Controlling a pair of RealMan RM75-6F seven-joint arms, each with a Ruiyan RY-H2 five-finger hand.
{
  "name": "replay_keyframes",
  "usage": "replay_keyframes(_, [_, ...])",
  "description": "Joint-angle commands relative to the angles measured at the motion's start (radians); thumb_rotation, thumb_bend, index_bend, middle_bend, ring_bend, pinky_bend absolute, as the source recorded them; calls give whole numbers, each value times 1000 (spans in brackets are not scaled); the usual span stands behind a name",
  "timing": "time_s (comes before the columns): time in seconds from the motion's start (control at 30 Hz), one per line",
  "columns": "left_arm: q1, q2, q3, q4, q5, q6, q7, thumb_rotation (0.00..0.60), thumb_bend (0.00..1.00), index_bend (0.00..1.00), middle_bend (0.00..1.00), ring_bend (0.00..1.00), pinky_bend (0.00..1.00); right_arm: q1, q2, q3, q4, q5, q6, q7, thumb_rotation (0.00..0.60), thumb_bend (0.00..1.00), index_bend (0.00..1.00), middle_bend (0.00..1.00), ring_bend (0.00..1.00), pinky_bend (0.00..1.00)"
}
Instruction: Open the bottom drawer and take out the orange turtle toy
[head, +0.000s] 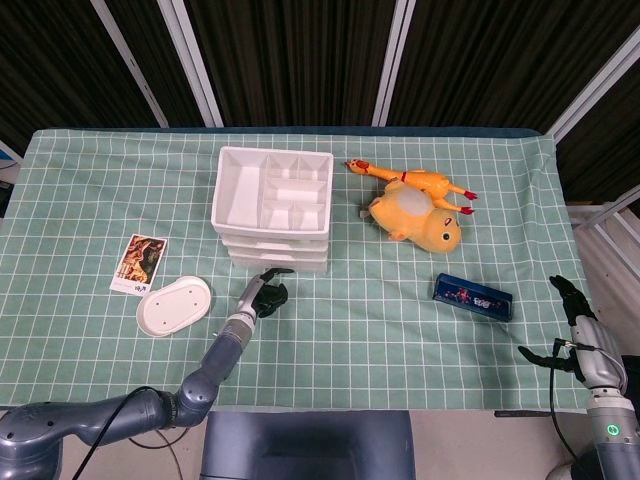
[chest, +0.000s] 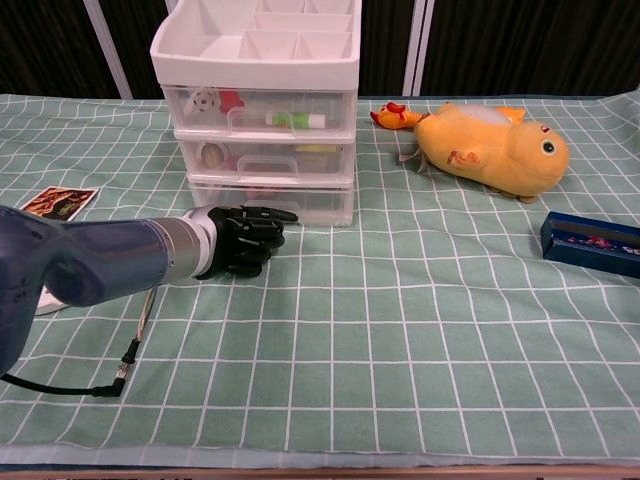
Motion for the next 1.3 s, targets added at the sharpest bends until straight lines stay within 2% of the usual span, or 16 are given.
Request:
replay_keyframes(0.03, [7,8,5,-15,-1,7,3,600,717,288,891,945,1000,0,0,0,0,1,0,-1,600,95,0,0,0,185])
replay_keyframes(0.33, [40,38,27,-94,35,37,2,600,718,284,890,945,1000,-1,0,0,0,1,1,-1,600,94,0,0,0,185])
replay_keyframes(0.47, [51,57,47,-120,38,49,15,600,714,240,887,945,1000,-1,0,1,-1,0,2,-1,600,95,0,0,0,185])
replay_keyframes(0.67, [51,91,77,-151,23,55,54,600,628,193,887,945,1000,-1,0,0,-1,-2,4,-2,600,95,0,0,0,185])
replay_keyframes(0.8, [60,118,98,-187,48,66,73,600,624,192,888,945,1000,-1,0,0,-1,-2,5,-4,600,95,0,0,0,185])
replay_keyframes(1.0, [88,153,157,-258,217,153,129,600,624,192,890,945,1000,-2,-1,0,-1,-4,6,-7,600,96,0,0,0,185])
replay_keyframes(1.17, [83,173,227,-281,380,276,268,600,621,192,895,945,1000,-2,-2,-1,-1,-5,7,-8,600,96,0,0,0,185])
replay_keyframes(1.3, [76,173,251,-282,440,343,355,600,620,192,897,945,1000,-2,-2,-1,-2,-5,7,-11,600,95,0,0,0,185])
